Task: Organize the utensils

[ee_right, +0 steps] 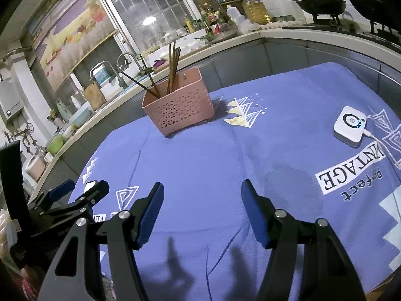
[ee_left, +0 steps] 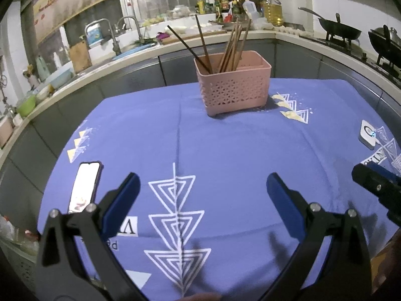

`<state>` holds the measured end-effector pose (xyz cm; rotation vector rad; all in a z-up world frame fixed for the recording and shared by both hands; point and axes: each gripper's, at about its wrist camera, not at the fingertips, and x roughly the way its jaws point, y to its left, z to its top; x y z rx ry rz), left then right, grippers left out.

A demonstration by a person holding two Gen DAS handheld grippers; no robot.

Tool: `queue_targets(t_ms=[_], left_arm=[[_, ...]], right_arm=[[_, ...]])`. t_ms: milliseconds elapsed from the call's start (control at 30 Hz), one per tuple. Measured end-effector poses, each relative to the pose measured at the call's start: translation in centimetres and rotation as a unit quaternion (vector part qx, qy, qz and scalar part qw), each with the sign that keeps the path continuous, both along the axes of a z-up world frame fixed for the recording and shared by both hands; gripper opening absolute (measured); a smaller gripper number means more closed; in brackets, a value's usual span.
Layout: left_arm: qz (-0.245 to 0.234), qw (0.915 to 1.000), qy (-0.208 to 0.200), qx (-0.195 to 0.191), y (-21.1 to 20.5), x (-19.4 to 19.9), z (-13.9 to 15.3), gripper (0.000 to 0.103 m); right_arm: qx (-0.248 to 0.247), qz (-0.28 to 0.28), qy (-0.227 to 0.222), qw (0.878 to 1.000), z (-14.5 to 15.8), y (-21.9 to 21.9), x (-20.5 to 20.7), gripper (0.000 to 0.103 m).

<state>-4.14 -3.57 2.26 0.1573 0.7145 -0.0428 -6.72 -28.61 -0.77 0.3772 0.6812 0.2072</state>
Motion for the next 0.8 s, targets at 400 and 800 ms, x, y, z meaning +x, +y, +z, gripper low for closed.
queue_targets(t_ms=[400,800], left_arm=[[0.025,0.9994,0.023,-0.003,0.9,0.7,-0.8,0.097],[0.041,0.9991,0.010,0.010,1.2,0.3,-0.6,0.097]], right_arm=[[0.002,0.002,-0.001,1.000,0.1,0.1,0.0,0.065],[0.000,0.010,-0.001,1.000,0.2,0.7,0.0,0.065]])
